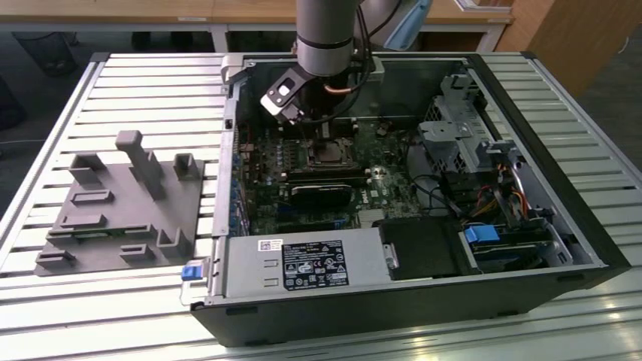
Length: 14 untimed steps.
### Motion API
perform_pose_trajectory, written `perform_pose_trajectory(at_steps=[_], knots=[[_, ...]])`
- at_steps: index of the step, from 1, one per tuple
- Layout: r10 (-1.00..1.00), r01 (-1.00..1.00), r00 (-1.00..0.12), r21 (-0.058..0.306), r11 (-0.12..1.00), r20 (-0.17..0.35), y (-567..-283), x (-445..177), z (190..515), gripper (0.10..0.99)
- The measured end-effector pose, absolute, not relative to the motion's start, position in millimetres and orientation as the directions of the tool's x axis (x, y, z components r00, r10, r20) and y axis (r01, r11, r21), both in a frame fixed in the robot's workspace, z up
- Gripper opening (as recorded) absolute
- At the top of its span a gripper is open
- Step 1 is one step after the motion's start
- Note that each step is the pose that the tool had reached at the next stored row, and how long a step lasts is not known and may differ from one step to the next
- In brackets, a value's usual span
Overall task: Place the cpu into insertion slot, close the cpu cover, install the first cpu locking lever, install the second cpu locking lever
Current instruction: 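Close the cpu cover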
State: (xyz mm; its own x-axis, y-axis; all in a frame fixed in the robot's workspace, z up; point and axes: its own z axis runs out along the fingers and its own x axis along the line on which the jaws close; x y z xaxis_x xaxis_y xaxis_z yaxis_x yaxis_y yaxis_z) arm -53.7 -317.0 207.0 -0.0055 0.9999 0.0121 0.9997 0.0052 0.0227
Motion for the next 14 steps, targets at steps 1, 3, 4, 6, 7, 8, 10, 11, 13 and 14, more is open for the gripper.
perform_pose_trajectory(at_steps=[1,3,4,6,7,8,10,11,13,14], knots=[[1.000,1.000,-0.005,0.023,0.005,0.012,-317.0,-54.1,205.8,0.106],[1.000,1.000,-0.006,0.023,0.005,0.012,-316.7,-54.3,203.6,0.106],[1.000,1.000,-0.006,0.023,0.005,0.012,-316.6,-54.2,202.9,0.106],[1.000,1.000,-0.006,0.023,0.005,0.012,-316.6,-54.3,201.9,0.106],[1.000,1.000,-0.006,0.023,0.005,0.012,-316.6,-54.3,201.6,0.106],[1.000,1.000,-0.006,0.023,0.005,0.012,-316.7,-54.3,201.3,0.106],[1.000,1.000,-0.006,0.023,0.005,0.012,-316.6,-54.3,200.9,0.106],[1.000,1.000,-0.006,0.023,0.005,0.011,-316.6,-54.3,200.9,0.106],[1.000,1.000,-0.006,0.023,0.005,0.012,-316.6,-54.3,202.6,0.106],[1.000,1.000,-0.006,0.023,0.005,0.012,-316.6,-54.3,204.6,0.106]])
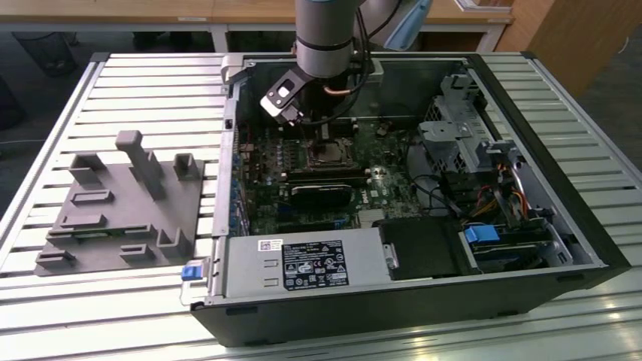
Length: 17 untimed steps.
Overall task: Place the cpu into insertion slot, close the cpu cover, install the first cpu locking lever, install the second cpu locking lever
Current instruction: 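Close the cpu cover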
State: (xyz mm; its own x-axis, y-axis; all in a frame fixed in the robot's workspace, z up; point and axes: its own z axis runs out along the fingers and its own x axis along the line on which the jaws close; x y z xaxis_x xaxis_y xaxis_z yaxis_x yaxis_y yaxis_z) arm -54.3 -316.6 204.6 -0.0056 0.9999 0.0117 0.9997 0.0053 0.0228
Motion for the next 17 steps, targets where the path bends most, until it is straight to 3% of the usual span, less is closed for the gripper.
perform_pose_trajectory(at_steps=[17], knots=[[1.000,1.000,-0.005,0.015,0.005,0.012,-316.7,-31.0,211.4,0.106]])
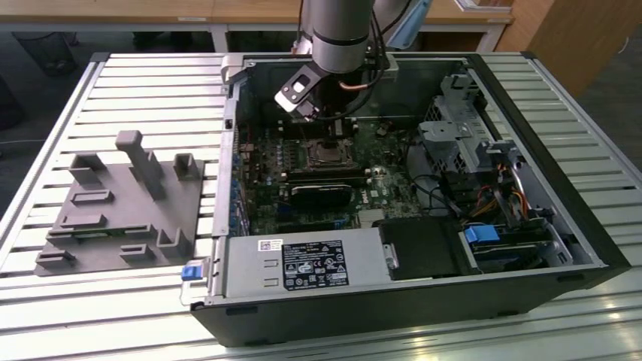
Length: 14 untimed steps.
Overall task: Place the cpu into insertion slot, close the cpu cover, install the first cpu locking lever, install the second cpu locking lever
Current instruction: 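Close the cpu cover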
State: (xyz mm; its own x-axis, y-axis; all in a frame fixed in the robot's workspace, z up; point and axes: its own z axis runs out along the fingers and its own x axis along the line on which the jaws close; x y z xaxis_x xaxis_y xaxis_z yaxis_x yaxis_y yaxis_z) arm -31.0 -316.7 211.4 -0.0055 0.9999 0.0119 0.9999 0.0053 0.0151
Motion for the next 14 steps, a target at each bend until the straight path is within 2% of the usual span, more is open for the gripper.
perform_pose_trajectory(at_steps=[14], knots=[[1.000,1.000,-0.005,0.010,0.005,0.012,-316.7,-19.1,211.4,0.106]])
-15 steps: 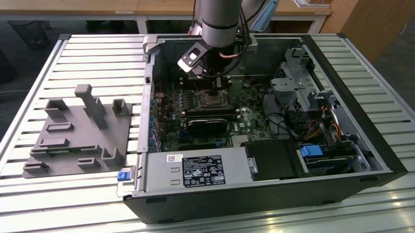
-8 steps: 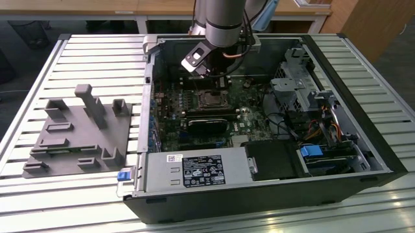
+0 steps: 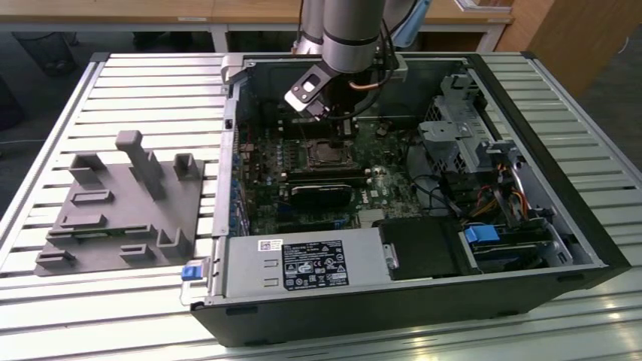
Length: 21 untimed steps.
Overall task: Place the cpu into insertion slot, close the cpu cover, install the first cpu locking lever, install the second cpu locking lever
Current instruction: 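Close the cpu cover, then install the first cpu locking lever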
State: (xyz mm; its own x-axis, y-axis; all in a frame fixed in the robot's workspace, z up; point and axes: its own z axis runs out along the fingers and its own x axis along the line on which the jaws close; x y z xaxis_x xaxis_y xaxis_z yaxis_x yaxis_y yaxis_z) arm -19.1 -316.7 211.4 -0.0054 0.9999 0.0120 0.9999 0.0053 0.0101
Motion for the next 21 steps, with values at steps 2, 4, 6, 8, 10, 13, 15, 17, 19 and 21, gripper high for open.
perform_pose_trajectory(at_steps=[2,4,6,8,10,13,15,17,19,21], knots=[[1.000,1.000,-0.005,0.010,0.005,0.012,-316.7,-18.9,211.4,0.106],[1.000,1.000,-0.005,0.010,0.005,0.012,-316.7,-18.6,211.4,0.106],[1.000,1.000,-0.005,0.010,0.005,0.012,-316.7,-18.6,211.6,0.106],[1.000,1.000,-0.005,0.010,0.005,0.012,-316.7,-18.6,212.5,0.106],[1.000,1.000,-0.005,0.010,0.005,0.012,-316.7,-18.6,213.2,0.106],[1.000,1.000,-0.005,0.010,0.005,0.012,-316.7,-18.6,214.4,0.106],[1.000,1.000,-0.005,0.010,0.005,0.012,-316.7,-18.6,215.4,0.106],[1.000,1.000,-0.005,0.010,0.005,0.013,-316.7,-18.6,216.1,0.106],[1.000,1.000,-0.005,0.010,0.005,0.012,-316.7,-18.6,216.7,0.106],[1.000,1.000,-0.005,0.010,0.005,0.012,-316.7,-18.6,217.3,0.106]])
